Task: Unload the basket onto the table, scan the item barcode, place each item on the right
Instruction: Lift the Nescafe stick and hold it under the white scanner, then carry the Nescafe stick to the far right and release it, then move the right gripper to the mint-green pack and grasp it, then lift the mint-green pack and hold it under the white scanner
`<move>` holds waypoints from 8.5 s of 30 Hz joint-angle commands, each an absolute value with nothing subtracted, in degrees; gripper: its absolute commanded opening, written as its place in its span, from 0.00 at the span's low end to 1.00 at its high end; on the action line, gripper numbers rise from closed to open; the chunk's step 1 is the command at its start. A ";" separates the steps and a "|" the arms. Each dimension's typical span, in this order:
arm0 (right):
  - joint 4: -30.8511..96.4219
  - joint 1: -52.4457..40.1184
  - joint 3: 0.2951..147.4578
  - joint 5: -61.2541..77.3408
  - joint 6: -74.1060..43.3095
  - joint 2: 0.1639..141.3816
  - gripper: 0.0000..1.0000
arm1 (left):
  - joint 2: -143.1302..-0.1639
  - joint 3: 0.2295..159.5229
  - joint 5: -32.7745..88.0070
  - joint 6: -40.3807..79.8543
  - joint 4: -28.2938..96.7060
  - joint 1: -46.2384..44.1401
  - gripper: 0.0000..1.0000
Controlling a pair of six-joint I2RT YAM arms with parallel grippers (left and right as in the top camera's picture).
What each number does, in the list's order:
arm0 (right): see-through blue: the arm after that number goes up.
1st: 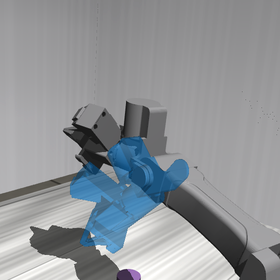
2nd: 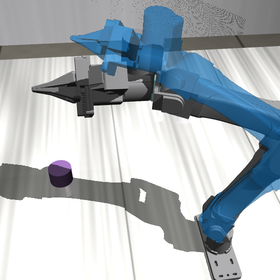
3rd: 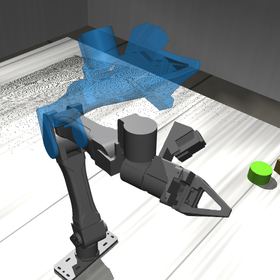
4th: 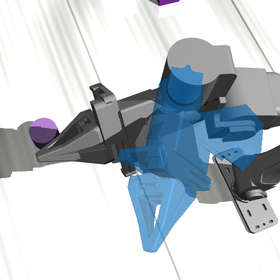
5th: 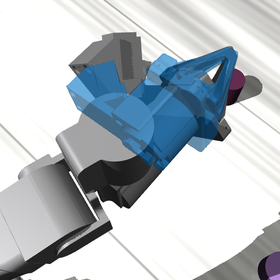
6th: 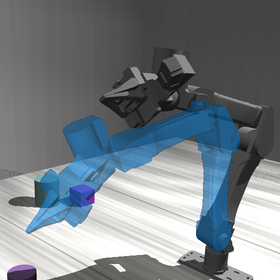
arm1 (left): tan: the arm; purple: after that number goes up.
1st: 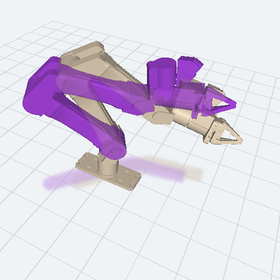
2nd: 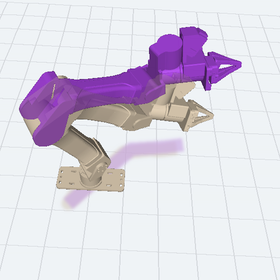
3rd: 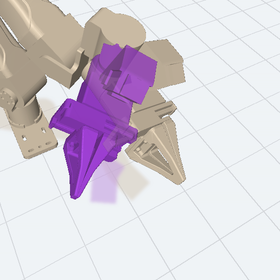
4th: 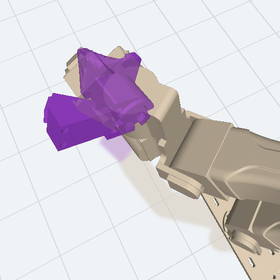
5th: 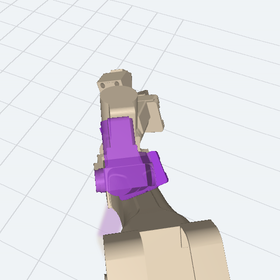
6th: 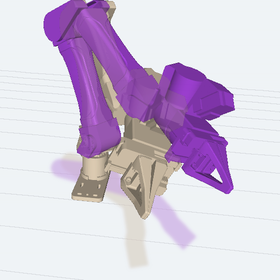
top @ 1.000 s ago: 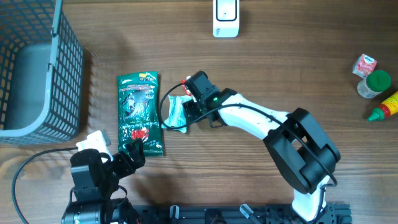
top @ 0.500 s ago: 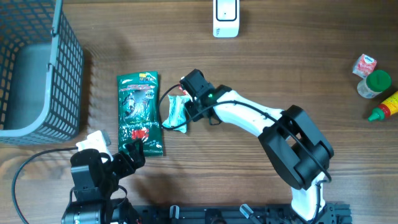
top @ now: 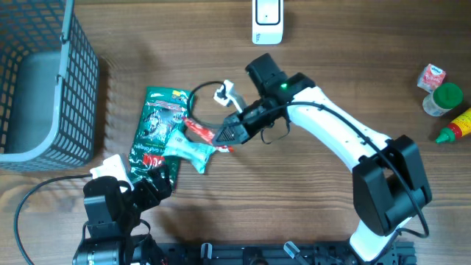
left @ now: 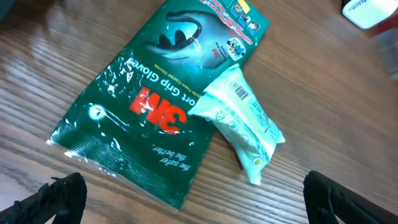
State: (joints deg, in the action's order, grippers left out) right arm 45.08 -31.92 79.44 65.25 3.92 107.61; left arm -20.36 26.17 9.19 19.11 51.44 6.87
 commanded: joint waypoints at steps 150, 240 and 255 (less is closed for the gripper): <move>55.40 -42.39 90.41 25.43 -9.06 119.00 1.00 | -20.10 25.87 8.67 18.39 51.33 7.27 1.00; 67.90 -42.59 80.12 0.03 -43.44 67.02 0.04 | -20.10 25.87 8.64 18.39 51.33 7.27 1.00; 59.46 -42.57 80.12 -31.09 -48.60 78.87 0.04 | -20.10 25.87 8.64 18.39 51.33 7.27 1.00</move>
State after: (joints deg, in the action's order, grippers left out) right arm 60.53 -42.33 79.85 -19.92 -45.91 73.67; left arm -20.36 26.17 9.19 19.11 51.44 6.87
